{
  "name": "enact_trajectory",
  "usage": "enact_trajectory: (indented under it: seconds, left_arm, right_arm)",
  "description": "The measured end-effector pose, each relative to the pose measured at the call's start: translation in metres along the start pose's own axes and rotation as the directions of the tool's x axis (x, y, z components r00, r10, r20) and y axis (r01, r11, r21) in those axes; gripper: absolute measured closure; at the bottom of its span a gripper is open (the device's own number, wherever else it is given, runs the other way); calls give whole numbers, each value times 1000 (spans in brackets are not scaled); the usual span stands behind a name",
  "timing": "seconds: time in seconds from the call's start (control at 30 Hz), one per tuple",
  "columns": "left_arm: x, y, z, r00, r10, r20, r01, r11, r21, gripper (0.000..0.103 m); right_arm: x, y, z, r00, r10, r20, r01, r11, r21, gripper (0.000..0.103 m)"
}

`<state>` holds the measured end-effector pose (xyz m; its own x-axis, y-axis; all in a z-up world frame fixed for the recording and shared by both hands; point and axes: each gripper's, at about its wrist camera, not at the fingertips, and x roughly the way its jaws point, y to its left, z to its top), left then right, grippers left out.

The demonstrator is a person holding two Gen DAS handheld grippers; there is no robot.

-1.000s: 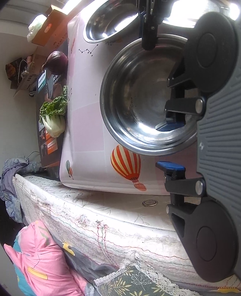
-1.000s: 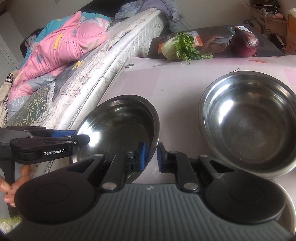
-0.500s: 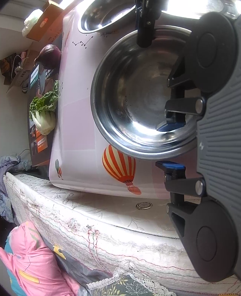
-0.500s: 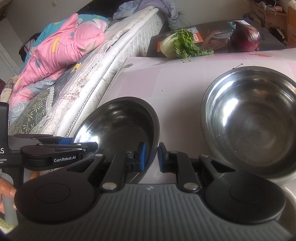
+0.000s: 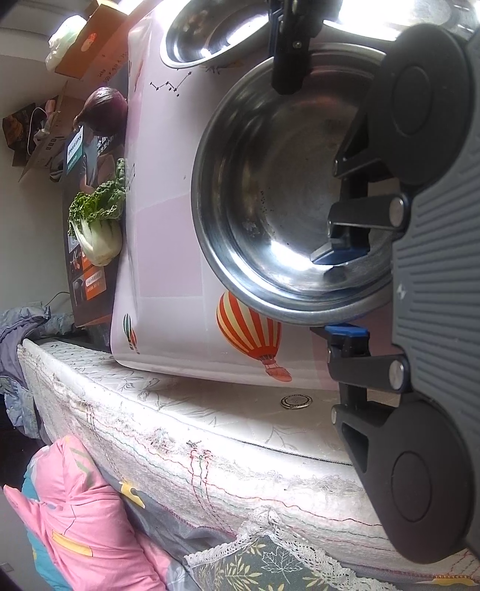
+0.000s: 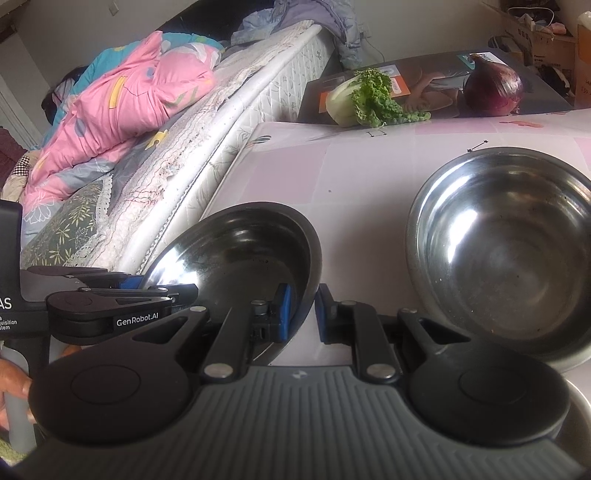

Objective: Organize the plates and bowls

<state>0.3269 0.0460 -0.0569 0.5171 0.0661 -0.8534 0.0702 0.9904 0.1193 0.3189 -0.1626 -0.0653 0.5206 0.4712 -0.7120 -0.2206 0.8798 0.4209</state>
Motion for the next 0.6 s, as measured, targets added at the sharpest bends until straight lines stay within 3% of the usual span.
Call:
enact_trajectory:
  seconds: [0.6]
  left_arm:
    - [-45,-11,12,996,-7,92,5,1000,22,69]
  right_arm:
    - [-40,1,9,998,2,65,-2,1000,0,88]
